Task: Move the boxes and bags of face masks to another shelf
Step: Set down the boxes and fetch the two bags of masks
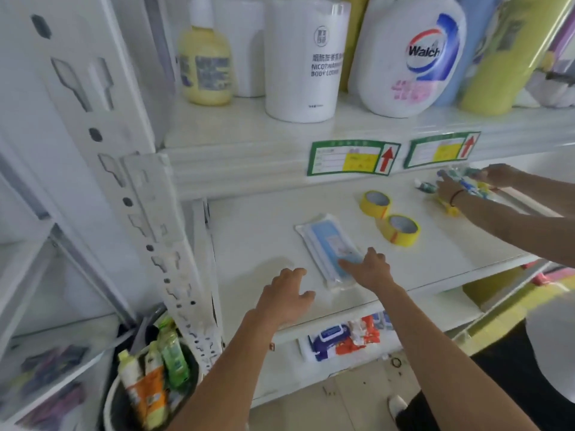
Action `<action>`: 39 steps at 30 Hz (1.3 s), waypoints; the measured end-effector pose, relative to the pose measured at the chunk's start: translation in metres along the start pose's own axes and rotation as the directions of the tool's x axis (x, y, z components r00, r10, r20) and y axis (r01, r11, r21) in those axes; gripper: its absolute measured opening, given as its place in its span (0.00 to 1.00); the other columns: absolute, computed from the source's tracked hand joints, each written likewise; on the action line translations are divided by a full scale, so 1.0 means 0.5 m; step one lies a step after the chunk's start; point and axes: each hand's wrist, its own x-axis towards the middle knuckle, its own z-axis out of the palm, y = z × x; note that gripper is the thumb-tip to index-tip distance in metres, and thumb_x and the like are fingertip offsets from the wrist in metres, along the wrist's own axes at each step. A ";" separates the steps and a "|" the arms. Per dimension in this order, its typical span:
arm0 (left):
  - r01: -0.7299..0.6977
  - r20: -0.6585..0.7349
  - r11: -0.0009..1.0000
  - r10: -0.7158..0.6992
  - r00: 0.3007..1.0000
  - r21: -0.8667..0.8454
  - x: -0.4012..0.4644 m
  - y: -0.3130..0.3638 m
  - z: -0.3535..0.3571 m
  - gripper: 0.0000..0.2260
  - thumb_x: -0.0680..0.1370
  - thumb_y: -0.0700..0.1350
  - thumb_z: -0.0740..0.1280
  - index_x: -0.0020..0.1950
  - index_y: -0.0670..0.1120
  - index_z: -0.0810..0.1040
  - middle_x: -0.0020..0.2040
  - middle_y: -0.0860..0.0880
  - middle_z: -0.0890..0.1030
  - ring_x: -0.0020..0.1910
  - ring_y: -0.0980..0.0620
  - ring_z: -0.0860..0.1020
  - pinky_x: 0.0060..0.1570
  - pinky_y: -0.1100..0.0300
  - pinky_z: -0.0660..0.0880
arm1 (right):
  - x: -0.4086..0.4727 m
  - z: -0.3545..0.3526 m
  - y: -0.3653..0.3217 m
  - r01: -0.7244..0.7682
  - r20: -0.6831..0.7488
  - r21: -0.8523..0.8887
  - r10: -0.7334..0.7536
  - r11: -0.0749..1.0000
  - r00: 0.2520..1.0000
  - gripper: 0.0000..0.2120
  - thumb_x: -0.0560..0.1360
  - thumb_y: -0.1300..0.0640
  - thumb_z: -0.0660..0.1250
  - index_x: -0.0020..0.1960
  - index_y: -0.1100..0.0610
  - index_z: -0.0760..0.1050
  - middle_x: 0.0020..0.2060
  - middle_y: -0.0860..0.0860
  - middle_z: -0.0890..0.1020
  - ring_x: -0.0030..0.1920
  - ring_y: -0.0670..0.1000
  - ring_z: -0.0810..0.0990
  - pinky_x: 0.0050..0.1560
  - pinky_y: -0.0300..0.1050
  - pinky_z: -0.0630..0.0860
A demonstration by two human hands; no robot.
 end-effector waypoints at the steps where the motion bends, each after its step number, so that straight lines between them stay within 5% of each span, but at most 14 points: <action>1: 0.005 0.014 1.000 -0.005 1.000 -0.013 0.011 -0.007 0.002 0.28 0.79 0.57 0.62 0.78 0.52 0.62 0.76 0.46 0.66 0.72 0.45 0.69 0.70 0.48 0.66 | 0.011 0.006 0.002 -0.011 0.026 -0.017 0.012 1.000 1.000 0.46 0.70 0.32 0.71 0.74 0.61 0.62 0.68 0.61 0.69 0.68 0.64 0.70 0.68 0.58 0.70; 7: 0.040 0.041 0.999 -0.039 0.998 -0.015 0.060 -0.029 0.025 0.29 0.79 0.57 0.62 0.78 0.50 0.63 0.75 0.44 0.67 0.72 0.43 0.68 0.70 0.47 0.66 | 0.043 0.032 0.028 -0.016 0.054 0.011 0.016 1.000 0.998 0.41 0.66 0.33 0.74 0.67 0.61 0.73 0.59 0.58 0.79 0.59 0.60 0.79 0.60 0.55 0.77; 13: 0.018 -0.028 0.997 -0.016 0.999 0.080 0.087 -0.009 0.048 0.19 0.80 0.46 0.60 0.71 0.46 0.72 0.68 0.43 0.72 0.67 0.40 0.70 0.65 0.46 0.69 | 0.045 0.018 0.058 -0.085 0.024 0.293 0.081 0.952 0.996 0.32 0.64 0.46 0.81 0.60 0.63 0.76 0.53 0.57 0.82 0.51 0.58 0.82 0.45 0.49 0.81; 16: 0.047 -0.028 0.990 -0.052 0.998 -0.133 0.099 0.025 0.061 0.11 0.78 0.39 0.59 0.58 0.40 0.75 0.60 0.39 0.75 0.60 0.38 0.75 0.60 0.46 0.73 | 0.033 0.020 0.088 -0.098 0.006 0.420 0.105 0.902 0.994 0.27 0.63 0.50 0.82 0.56 0.62 0.78 0.49 0.57 0.83 0.47 0.57 0.83 0.40 0.47 0.81; 19: 0.163 0.006 0.883 -0.179 0.984 -0.439 0.108 0.061 0.068 0.07 0.78 0.42 0.64 0.54 0.40 0.74 0.56 0.39 0.79 0.56 0.39 0.78 0.52 0.54 0.74 | 0.021 0.022 0.118 -0.129 0.042 0.605 0.130 0.786 0.991 0.22 0.63 0.56 0.81 0.53 0.61 0.79 0.48 0.58 0.84 0.43 0.57 0.84 0.37 0.48 0.81; 22: 0.265 0.103 0.711 -0.263 0.959 -0.651 0.110 0.072 0.077 0.14 0.74 0.44 0.71 0.58 0.41 0.80 0.53 0.44 0.83 0.51 0.45 0.82 0.44 0.58 0.77 | 0.005 0.016 0.143 -0.175 0.181 0.786 0.049 0.593 0.982 0.23 0.63 0.60 0.81 0.56 0.63 0.79 0.48 0.59 0.85 0.38 0.56 0.86 0.35 0.45 0.81; 24: 0.302 0.178 0.579 -0.262 0.949 -0.757 0.105 0.069 0.085 0.13 0.72 0.44 0.75 0.56 0.44 0.82 0.49 0.45 0.86 0.46 0.48 0.84 0.37 0.58 0.79 | -0.004 0.016 0.158 -0.168 0.224 0.831 -0.042 0.530 0.974 0.26 0.64 0.60 0.81 0.59 0.63 0.79 0.48 0.58 0.87 0.41 0.56 0.87 0.39 0.46 0.81; 30: 0.286 0.253 0.186 -0.182 0.950 -0.940 0.071 0.037 0.067 0.19 0.73 0.34 0.74 0.62 0.44 0.77 0.53 0.42 0.87 0.49 0.42 0.86 0.43 0.44 0.84 | 0.000 0.032 0.161 -0.174 0.299 0.899 -0.271 0.402 0.915 0.30 0.67 0.60 0.81 0.67 0.60 0.75 0.59 0.60 0.84 0.58 0.63 0.83 0.53 0.57 0.82; 34: 0.194 0.136 0.213 -0.258 0.956 -0.958 0.025 0.007 0.053 0.21 0.73 0.33 0.74 0.63 0.47 0.77 0.55 0.44 0.86 0.50 0.42 0.86 0.43 0.41 0.83 | -0.024 0.051 0.131 -0.161 0.316 0.905 -0.367 0.394 0.875 0.27 0.69 0.63 0.78 0.66 0.59 0.76 0.59 0.59 0.84 0.58 0.63 0.83 0.51 0.56 0.82; 39: 0.126 0.067 0.187 -0.295 0.953 -0.974 -0.078 -0.040 0.048 0.19 0.72 0.45 0.78 0.61 0.51 0.81 0.52 0.47 0.87 0.49 0.46 0.86 0.42 0.46 0.84 | -0.079 0.086 0.094 -0.195 0.417 0.863 -0.440 0.465 0.795 0.32 0.64 0.62 0.80 0.67 0.62 0.76 0.60 0.63 0.82 0.59 0.67 0.82 0.58 0.66 0.79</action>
